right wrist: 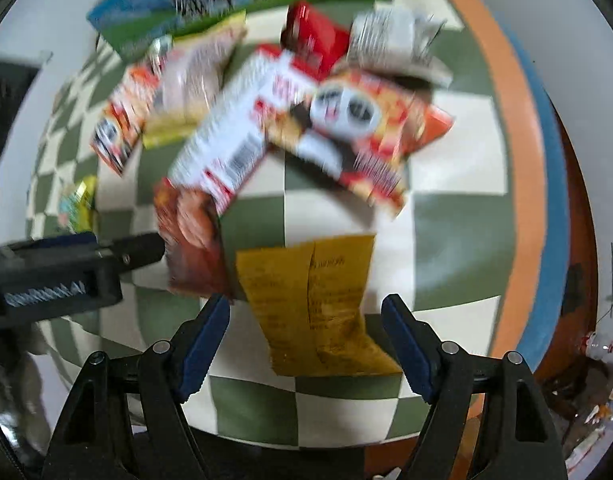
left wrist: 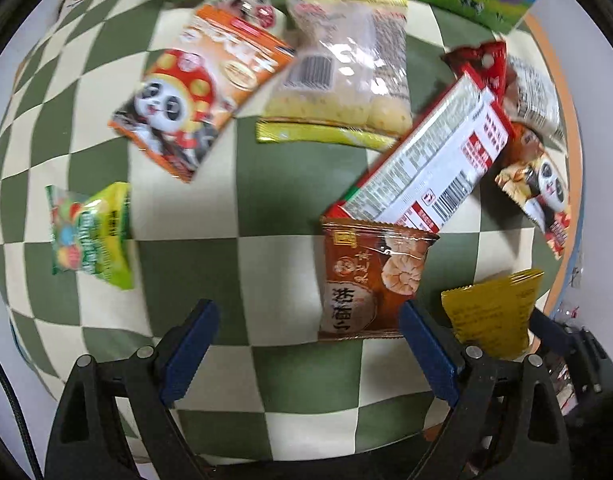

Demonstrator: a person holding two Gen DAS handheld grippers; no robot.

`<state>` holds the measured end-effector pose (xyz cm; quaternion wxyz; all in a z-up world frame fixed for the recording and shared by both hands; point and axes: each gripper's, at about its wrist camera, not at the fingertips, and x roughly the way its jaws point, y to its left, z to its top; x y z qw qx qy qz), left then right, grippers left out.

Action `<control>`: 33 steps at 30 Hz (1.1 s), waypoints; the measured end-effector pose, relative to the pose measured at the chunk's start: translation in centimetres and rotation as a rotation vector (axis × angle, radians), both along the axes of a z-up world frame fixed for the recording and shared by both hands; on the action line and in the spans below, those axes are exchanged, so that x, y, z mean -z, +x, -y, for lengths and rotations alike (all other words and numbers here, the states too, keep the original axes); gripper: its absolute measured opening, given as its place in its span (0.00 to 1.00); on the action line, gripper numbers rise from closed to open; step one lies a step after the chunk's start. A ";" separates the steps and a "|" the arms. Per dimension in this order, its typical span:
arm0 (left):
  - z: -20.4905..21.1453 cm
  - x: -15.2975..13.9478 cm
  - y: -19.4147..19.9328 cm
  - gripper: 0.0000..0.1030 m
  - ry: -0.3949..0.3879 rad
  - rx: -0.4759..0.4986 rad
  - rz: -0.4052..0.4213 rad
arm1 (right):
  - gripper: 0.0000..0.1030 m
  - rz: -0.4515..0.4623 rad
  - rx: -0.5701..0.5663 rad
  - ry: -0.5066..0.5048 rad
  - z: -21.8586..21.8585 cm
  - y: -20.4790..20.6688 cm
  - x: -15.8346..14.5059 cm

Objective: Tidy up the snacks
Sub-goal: 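Grasp the brown biscuit pack with left tool while right tool grasps yellow chip bag, then carry biscuit pack and yellow chip bag into the box with both tools, release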

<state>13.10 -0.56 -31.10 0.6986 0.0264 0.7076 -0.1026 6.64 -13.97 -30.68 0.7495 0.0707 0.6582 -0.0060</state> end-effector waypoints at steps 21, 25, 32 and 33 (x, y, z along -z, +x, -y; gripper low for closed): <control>1.6 4.8 -2.0 0.54 -0.015 -0.035 -0.039 | 0.61 -0.037 0.130 0.168 5.0 -1.5 2.9; 2.9 5.1 -2.3 0.52 0.009 -0.028 -0.019 | 0.62 -0.043 0.091 0.123 4.4 -1.5 2.6; 3.4 1.3 -4.5 0.51 -0.027 -0.015 0.040 | 0.52 -0.044 0.043 0.085 2.3 -1.9 2.0; 2.8 0.3 -4.2 0.51 -0.035 -0.016 0.051 | 0.51 -0.044 0.046 0.103 2.4 -2.1 1.6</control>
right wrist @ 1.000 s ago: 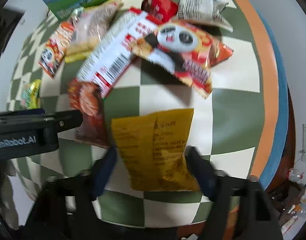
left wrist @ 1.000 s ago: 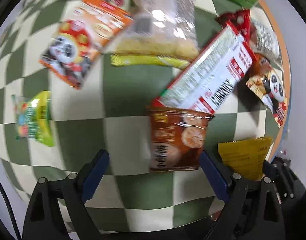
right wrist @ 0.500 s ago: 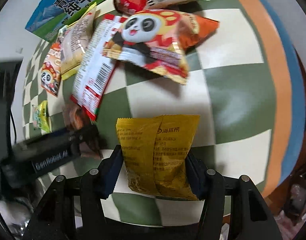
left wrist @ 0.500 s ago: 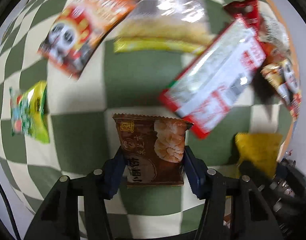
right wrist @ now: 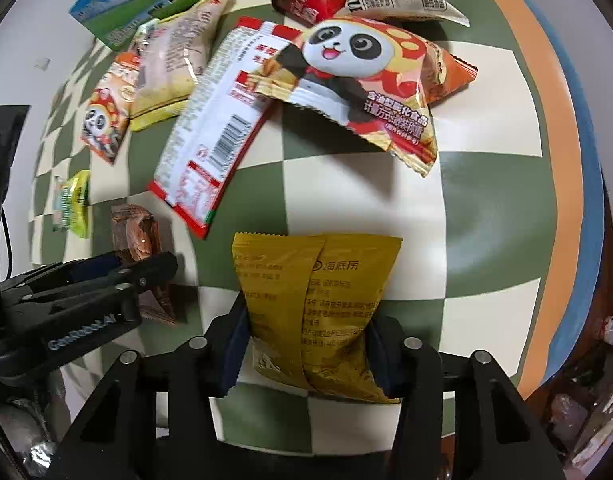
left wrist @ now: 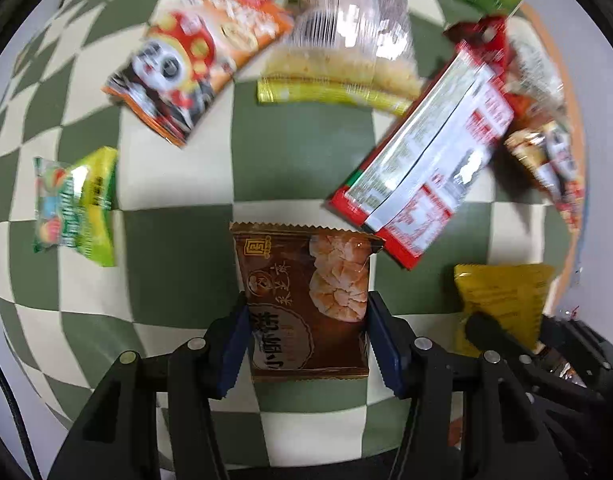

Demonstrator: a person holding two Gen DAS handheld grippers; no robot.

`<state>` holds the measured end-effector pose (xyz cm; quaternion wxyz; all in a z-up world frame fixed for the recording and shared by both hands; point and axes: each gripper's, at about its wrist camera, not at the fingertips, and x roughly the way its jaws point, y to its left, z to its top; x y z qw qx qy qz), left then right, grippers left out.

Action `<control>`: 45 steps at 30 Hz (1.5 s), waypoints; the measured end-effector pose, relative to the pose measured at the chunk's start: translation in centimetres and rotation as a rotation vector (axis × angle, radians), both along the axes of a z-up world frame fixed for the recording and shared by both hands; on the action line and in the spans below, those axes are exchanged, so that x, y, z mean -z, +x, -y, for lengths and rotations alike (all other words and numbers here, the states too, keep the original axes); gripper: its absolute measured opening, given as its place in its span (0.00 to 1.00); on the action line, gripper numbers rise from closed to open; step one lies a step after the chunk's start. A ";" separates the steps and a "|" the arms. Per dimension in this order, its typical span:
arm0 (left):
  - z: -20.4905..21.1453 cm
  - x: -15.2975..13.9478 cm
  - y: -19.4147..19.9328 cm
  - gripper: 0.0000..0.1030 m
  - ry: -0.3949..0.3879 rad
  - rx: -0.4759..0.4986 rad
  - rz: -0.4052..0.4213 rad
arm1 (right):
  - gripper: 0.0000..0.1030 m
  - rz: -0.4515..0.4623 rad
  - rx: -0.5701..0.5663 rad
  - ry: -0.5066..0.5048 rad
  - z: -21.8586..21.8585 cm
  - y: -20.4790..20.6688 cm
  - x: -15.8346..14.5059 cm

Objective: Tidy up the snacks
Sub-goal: 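Carry biscuit pack and yellow chip bag into the box with both tools, release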

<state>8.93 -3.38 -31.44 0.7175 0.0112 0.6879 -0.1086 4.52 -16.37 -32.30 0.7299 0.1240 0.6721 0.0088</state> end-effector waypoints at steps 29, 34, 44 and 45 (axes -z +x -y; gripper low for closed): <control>-1.9 -18.4 33.7 0.52 0.030 -0.046 0.251 | 0.51 0.366 -0.059 -0.021 3.7 32.6 -19.5; -2.9 -13.7 38.2 0.52 0.124 -0.054 0.174 | 0.51 0.270 -0.053 -0.030 4.4 39.6 -16.0; -4.5 -9.0 41.8 0.75 0.102 -0.083 0.045 | 0.83 0.124 -0.030 -0.067 5.5 46.1 -10.0; -4.5 -9.1 41.7 0.90 0.099 -0.087 0.056 | 0.89 0.116 -0.032 -0.074 5.4 46.2 -9.7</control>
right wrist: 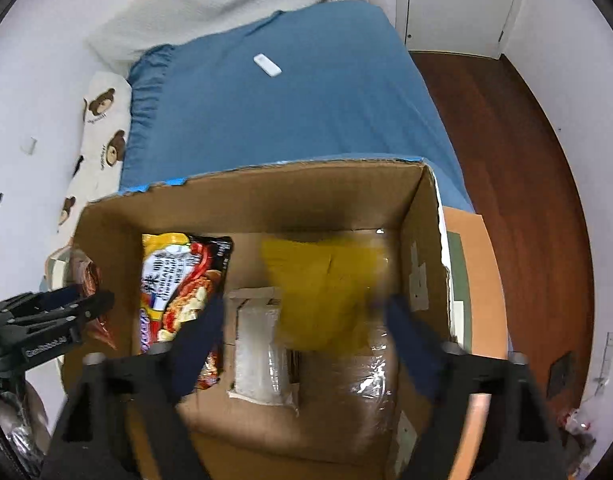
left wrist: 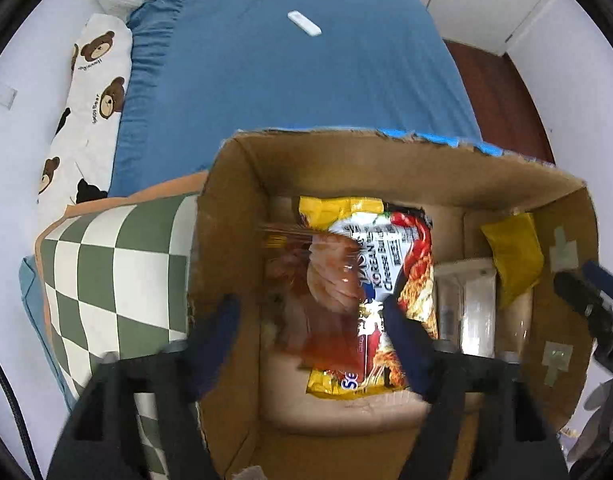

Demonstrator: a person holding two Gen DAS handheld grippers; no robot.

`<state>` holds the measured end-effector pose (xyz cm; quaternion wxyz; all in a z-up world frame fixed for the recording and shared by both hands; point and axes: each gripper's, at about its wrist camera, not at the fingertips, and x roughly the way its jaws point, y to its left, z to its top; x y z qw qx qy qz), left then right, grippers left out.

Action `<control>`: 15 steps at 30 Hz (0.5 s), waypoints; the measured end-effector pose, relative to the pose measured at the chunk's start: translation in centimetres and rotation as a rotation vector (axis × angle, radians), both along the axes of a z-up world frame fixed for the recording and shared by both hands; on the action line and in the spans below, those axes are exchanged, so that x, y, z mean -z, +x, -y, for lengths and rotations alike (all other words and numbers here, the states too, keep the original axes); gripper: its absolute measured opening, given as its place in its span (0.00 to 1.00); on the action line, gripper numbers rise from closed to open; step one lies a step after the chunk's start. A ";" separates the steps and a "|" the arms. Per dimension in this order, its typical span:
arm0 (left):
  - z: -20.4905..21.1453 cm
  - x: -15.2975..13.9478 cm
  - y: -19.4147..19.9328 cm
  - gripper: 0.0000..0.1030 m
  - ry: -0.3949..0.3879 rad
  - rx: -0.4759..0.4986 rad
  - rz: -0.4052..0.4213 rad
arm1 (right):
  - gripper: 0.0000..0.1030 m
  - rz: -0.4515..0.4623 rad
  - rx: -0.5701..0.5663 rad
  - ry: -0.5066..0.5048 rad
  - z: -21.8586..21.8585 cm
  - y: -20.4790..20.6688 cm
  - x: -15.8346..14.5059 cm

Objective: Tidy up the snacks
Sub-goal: 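Carry biscuit pack and yellow chip bag into the box with both tools, release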

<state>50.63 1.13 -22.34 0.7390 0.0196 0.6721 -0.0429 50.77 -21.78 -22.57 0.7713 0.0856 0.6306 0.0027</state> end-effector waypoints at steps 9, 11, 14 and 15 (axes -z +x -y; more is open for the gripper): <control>0.4 -0.6 -2.5 0.93 -0.035 -0.002 0.014 | 0.94 -0.037 -0.029 0.025 -0.8 -3.0 0.1; 0.4 -0.8 -3.6 0.93 -0.043 -0.004 0.018 | 0.94 -0.039 -0.029 0.020 -1.4 -3.7 0.3; 0.5 -1.4 -4.9 0.93 -0.036 -0.003 0.024 | 0.94 -0.054 -0.031 0.017 -1.6 -5.0 0.2; 0.4 -1.6 -5.5 0.93 -0.036 -0.006 0.029 | 0.94 -0.059 -0.032 0.018 -1.7 -5.6 0.2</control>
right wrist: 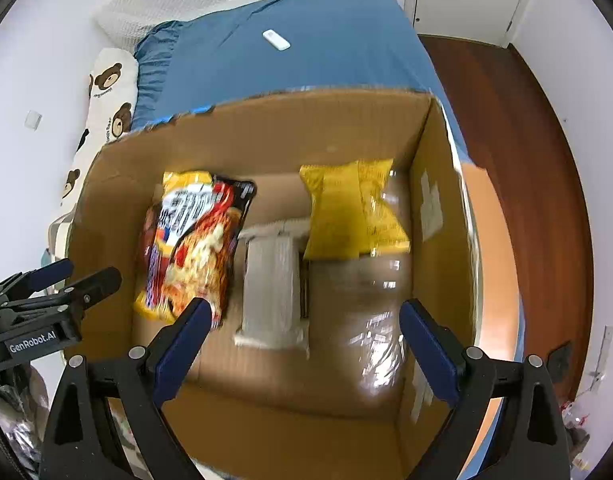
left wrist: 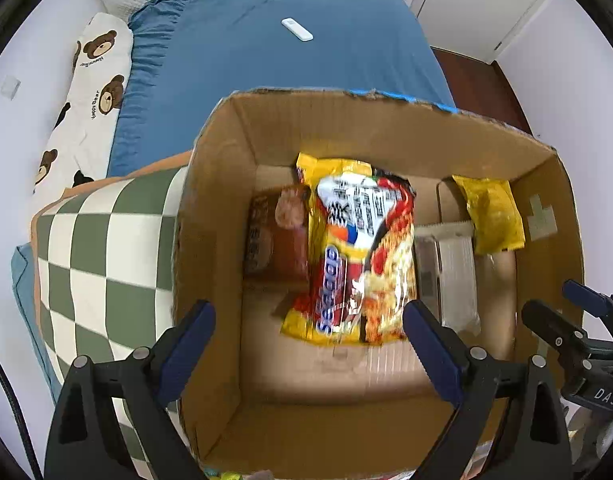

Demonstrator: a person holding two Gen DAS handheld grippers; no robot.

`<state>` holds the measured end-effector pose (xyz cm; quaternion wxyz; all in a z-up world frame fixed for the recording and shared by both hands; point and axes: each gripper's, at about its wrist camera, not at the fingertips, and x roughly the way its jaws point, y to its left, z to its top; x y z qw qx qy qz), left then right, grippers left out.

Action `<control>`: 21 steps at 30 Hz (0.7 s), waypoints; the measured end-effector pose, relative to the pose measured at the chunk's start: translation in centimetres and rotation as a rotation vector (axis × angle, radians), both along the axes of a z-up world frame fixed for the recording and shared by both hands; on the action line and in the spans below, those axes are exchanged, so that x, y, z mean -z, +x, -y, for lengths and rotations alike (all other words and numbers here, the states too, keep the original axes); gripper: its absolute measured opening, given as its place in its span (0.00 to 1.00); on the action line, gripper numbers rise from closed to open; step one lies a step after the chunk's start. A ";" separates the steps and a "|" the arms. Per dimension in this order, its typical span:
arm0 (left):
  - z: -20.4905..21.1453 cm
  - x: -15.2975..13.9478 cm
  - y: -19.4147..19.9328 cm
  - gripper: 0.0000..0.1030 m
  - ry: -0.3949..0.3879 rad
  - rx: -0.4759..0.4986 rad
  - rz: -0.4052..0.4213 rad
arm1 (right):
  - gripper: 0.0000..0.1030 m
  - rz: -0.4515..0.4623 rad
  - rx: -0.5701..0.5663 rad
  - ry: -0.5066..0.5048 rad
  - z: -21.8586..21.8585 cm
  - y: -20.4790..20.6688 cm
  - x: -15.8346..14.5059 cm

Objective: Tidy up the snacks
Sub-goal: 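Carry biscuit pack and yellow chip bag into the box with both tools, release, then grasp the clear egg-cake bag with left tool while right tool grasps orange panda bag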

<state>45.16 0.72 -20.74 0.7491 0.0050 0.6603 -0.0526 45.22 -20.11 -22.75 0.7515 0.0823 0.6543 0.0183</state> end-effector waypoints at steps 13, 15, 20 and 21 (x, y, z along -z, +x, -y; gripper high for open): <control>-0.9 -4.1 -4.0 0.93 -0.003 0.000 0.098 | 0.94 0.058 -0.016 -0.023 -0.5 -3.8 -4.1; -1.1 -5.0 -4.6 0.93 -0.005 -0.003 0.121 | 0.94 0.078 -0.020 -0.030 -0.7 -4.4 -5.0; -1.5 -7.7 -6.6 0.93 -0.022 -0.016 0.218 | 0.94 0.142 -0.029 -0.050 -1.2 -6.0 -7.4; -1.5 -8.3 -7.1 0.93 -0.022 -0.013 0.243 | 0.94 0.161 -0.031 -0.058 -1.3 -6.6 -8.0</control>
